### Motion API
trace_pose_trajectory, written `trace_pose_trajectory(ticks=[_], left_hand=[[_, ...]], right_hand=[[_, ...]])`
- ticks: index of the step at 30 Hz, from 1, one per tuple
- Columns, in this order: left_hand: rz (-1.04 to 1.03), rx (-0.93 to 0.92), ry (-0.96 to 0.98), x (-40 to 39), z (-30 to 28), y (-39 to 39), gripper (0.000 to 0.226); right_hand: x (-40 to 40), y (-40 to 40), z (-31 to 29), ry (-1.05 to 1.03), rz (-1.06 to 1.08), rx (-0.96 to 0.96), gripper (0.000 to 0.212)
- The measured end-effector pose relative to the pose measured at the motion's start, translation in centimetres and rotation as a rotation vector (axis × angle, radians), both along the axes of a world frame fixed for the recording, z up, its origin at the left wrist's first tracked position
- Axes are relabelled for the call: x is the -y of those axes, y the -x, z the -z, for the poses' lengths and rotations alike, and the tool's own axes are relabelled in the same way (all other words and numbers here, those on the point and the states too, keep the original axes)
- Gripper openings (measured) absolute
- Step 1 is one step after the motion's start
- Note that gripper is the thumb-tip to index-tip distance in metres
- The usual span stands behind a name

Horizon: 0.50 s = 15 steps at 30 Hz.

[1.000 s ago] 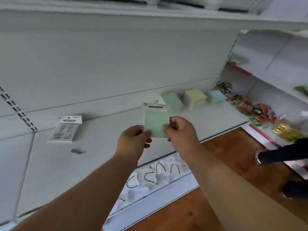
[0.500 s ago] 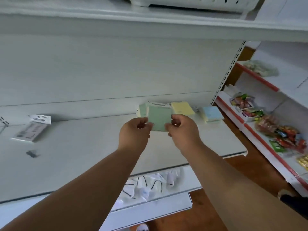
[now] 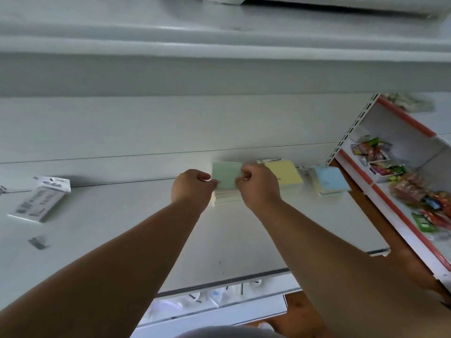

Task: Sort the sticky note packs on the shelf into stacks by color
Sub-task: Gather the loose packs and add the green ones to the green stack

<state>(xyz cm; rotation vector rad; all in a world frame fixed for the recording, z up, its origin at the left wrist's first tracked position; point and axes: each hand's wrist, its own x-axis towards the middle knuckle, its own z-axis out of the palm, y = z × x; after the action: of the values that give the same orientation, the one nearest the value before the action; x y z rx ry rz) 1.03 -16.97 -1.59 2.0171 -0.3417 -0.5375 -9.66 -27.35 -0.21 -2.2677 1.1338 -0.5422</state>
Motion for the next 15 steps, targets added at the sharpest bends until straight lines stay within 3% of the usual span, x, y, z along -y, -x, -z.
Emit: trace_pose_trajectory(ticks=[2,5,15], left_hand=[[-0.008,-0.03,0.021,0.24,0.24,0.19,0.015],[-0.003,-0.031,0.03,0.41,0.31,0.26,0.017],[-0.01,-0.06,0.029,0.4,0.39,0.11,0.022]], right_hand=[[0.31,0.06,0.1,0.014,-0.021,-0.003,0.004],[0.8,-0.02,-0.02,0.024,-0.048,-0.012,0.02],[0.32,0.14,-0.24,0.007,-0.045,0.001,0.019]])
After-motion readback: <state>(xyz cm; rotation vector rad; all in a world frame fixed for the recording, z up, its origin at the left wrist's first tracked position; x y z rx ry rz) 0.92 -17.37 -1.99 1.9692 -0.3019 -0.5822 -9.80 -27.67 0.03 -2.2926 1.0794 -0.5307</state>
